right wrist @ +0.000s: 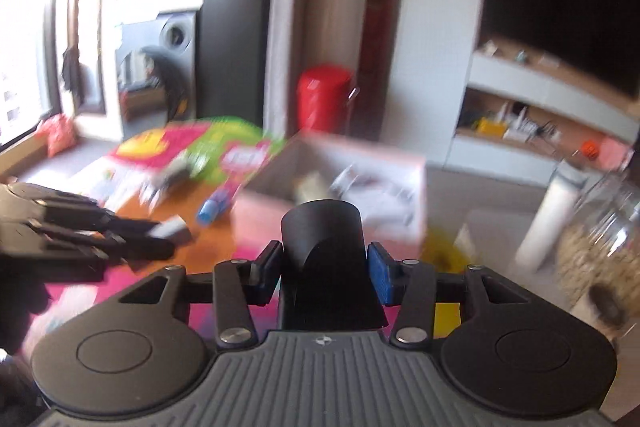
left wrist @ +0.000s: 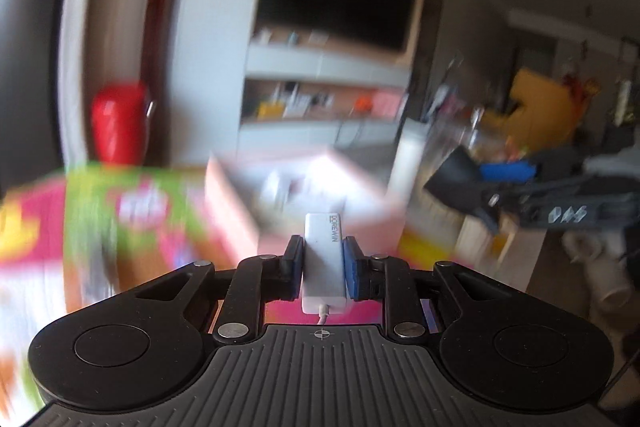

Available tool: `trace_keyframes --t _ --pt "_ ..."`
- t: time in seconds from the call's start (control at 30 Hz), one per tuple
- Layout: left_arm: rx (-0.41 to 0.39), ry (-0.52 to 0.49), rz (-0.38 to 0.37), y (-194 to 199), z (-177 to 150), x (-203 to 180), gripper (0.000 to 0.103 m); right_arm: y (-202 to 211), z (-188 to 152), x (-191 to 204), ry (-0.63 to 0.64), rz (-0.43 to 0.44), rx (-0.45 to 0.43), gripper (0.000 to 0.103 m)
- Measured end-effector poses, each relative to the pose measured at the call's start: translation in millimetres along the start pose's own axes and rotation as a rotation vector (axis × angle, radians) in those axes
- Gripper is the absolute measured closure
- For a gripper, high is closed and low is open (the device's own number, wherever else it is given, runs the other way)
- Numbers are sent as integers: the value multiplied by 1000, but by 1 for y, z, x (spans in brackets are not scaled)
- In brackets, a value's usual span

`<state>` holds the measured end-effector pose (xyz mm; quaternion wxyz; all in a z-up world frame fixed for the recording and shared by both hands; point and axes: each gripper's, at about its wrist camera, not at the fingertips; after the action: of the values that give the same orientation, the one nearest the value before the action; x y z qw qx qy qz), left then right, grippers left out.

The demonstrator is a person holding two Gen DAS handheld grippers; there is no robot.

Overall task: Organize rigid objects
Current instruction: 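Drop the USB stick into the pink box with the left tool while the right tool drops the funnel in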

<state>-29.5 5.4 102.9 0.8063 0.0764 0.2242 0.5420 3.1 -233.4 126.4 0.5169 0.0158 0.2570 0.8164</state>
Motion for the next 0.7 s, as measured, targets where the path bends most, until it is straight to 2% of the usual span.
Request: trace_keyframes --t 0.1,0.17,0.27,0.4,0.47,0.5,0.57,0.6,0.63,0.7 --pt "-65 -13 -56 -11 58 -8 79 -3 33 -23 -24 -54 -70 57" --pt "-66 -6 -87 -30 91 -10 79 -15 53 -38 -56 -65 -83 57" --pt "-35 54 -106 -71 118 -5 79 -47 70 -56 -114 -46 -56 57" --pt "49 113 -96 -130 121 10 78 -97 66 -67 -164 -47 20 57" --pt "137 187 -80 -159 115 25 78 -120 57 -70 -185 -27 55 57" --pt "153 220 -68 -169 111 32 78 -129 52 -73 -195 -8 70 56" --pt "159 261 -53 -176 99 45 78 -145 41 -77 -219 4 116 43" --pt "169 278 -50 -177 92 53 78 -150 35 -77 -227 7 128 33" --pt "174 291 -45 -177 87 61 78 -151 28 -75 -232 1 133 29" --pt "154 301 -31 -165 76 75 78 -151 17 -68 -219 -25 141 29"
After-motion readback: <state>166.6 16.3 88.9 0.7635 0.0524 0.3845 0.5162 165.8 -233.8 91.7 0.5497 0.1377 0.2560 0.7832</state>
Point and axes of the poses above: each gripper's, at about its wrist camera, not at the fingertips, and y roughly against the way its jaws point, x to its left, z to its top, and after that the axes turned 9 degrees about y, right-handed
